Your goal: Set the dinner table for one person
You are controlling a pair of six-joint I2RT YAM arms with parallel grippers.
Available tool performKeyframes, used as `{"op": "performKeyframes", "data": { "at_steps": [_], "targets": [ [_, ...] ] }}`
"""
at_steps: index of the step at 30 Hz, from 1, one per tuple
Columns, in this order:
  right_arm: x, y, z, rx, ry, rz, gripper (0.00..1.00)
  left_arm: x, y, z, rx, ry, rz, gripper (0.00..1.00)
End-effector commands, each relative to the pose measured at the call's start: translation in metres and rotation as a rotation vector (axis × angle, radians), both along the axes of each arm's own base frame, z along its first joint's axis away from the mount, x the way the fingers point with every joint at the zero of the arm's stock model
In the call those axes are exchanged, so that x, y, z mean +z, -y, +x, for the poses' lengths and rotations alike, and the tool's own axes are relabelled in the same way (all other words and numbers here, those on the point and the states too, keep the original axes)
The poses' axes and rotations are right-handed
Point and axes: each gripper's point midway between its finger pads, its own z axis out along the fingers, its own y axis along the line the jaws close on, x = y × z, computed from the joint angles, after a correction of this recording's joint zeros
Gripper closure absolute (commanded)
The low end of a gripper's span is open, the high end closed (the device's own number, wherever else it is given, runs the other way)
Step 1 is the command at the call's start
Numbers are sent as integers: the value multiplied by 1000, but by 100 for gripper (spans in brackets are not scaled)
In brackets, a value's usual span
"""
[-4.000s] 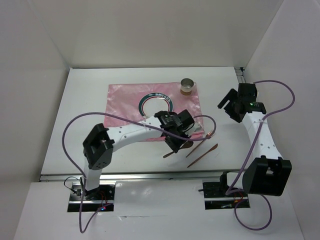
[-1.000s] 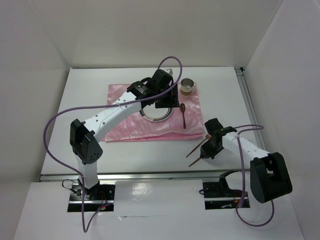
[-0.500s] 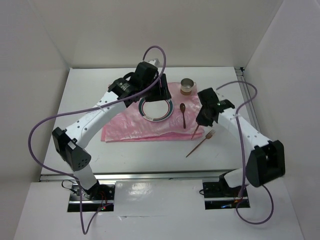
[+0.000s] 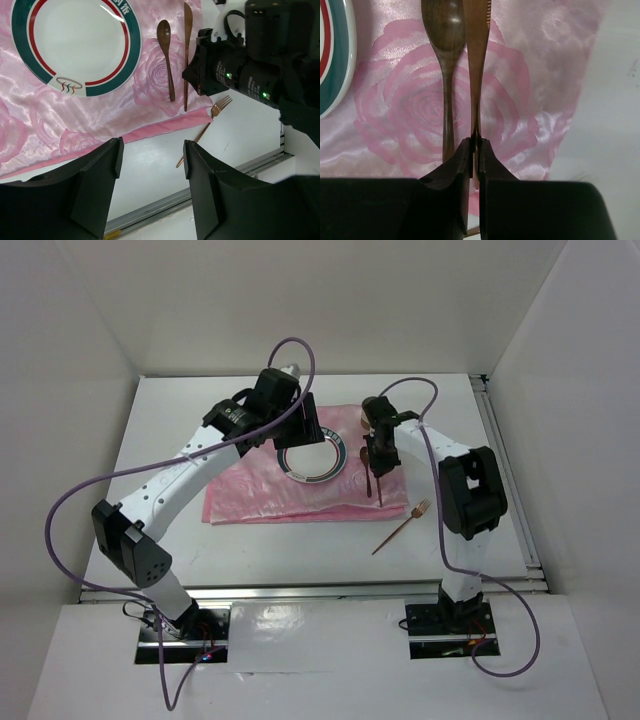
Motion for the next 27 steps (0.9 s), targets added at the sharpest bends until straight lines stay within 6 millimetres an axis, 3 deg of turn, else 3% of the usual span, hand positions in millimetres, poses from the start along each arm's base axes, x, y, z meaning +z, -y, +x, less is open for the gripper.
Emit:
{"op": "performKeyframes", "data": {
  "at_steps": [1, 4, 8, 9, 12, 13, 15, 16, 17, 19, 20, 23, 24, 27],
  "targets": [
    [6, -18, 30, 72, 73, 26, 100, 23, -10, -3, -4, 58, -23, 32],
    [-8, -15, 34, -6, 38, 4, 96, 20, -11, -4, -4, 51, -17, 32],
    [-4, -10, 32, -69, 40, -10, 78, 20, -9, -5, -11, 47, -22, 32],
    [1, -10, 33, -82, 51, 0, 54, 20, -9, -5, -11, 47, -22, 32],
    [14, -4, 19, -153, 65, 11, 50, 16, -10, -5, -11, 40, -17, 32],
    [33, -3, 15, -173, 102, 38, 49, 16, -10, -5, -11, 40, -17, 32],
    [31, 10, -7, -262, 88, 43, 49, 16, -10, -5, -11, 40, -17, 32],
    [49, 15, -12, -295, 134, 78, 45, 16, -10, -5, -18, 44, -10, 32],
    [36, 21, -33, -320, 95, 69, 45, 12, -11, -6, -18, 37, -5, 32],
    [34, 25, -54, -392, 72, 123, 45, 8, -11, -4, -18, 37, 12, 32],
    [31, 33, -74, -424, 59, 137, 45, 8, -11, -4, -18, 37, 12, 32],
    [28, 34, -101, -484, 34, 204, 44, 4, -12, -4, -18, 29, 17, 32],
    [15, 36, -115, -497, -1, 201, 37, 0, -12, -5, -18, 22, 23, 32],
    [-1, 33, -130, -528, -46, 225, 37, -2, -11, -5, -25, 19, 18, 32]
  ]
}}
